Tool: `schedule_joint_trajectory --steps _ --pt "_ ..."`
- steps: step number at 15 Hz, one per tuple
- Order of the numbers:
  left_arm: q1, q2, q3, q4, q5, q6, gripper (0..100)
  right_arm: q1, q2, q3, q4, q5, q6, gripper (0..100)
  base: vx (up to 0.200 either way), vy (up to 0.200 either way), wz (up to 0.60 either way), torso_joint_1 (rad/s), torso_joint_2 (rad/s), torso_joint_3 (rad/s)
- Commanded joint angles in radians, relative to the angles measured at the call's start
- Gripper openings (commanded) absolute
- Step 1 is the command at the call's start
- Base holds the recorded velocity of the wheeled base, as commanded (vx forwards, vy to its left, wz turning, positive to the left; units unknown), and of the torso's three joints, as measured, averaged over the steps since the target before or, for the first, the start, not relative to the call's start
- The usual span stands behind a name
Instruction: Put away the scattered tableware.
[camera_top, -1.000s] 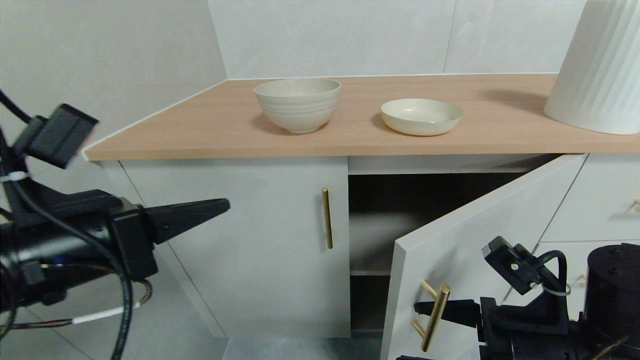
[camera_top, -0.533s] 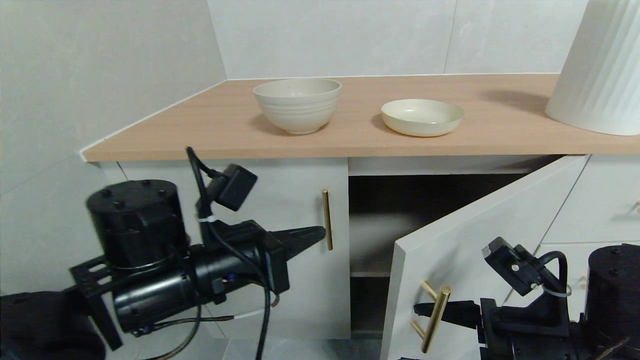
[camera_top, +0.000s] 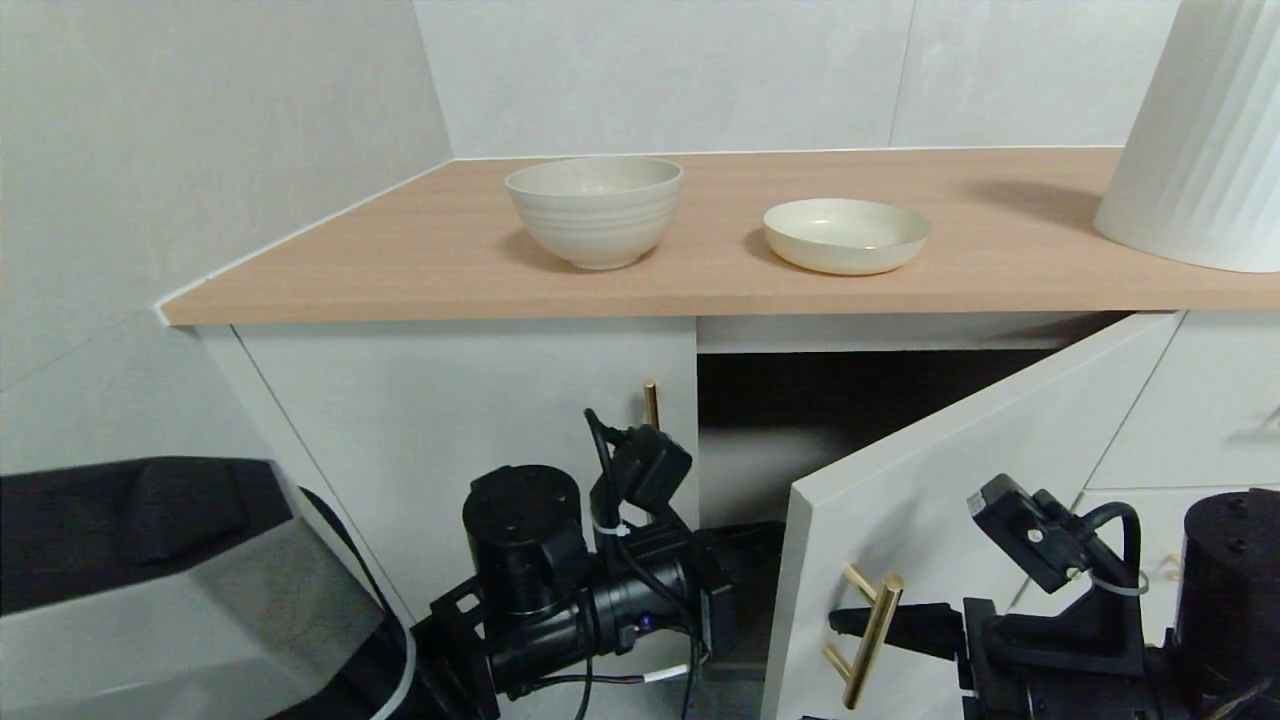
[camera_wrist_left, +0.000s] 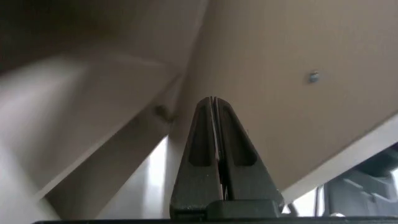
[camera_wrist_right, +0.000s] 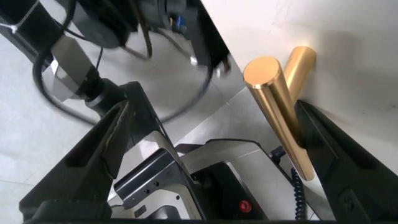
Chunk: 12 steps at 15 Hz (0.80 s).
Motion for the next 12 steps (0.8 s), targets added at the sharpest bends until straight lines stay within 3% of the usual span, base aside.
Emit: schedule_joint_trajectory --steps 1,6,12 --pt "-0.033 0.037 -0.014 -0.013 -0.007 -0.002 0 0.000 -0.004 -0.001 -0.005 -0.005 -0.002 100 0.000 0.000 0.00 0.000 0.00 0.000" --pt "-0.036 0.034 -0.014 -0.056 -0.008 -0.007 0 -0.046 -0.014 -0.001 -0.001 -0.008 -0.003 100 0.000 0.000 0.00 0.000 0.00 0.000" --pt "-0.048 0.053 -0.015 -0.054 -0.014 -0.011 0 -0.199 -0.073 0.033 0.034 -0.022 -0.103 100 0.000 0.000 0.00 0.000 0.00 0.000"
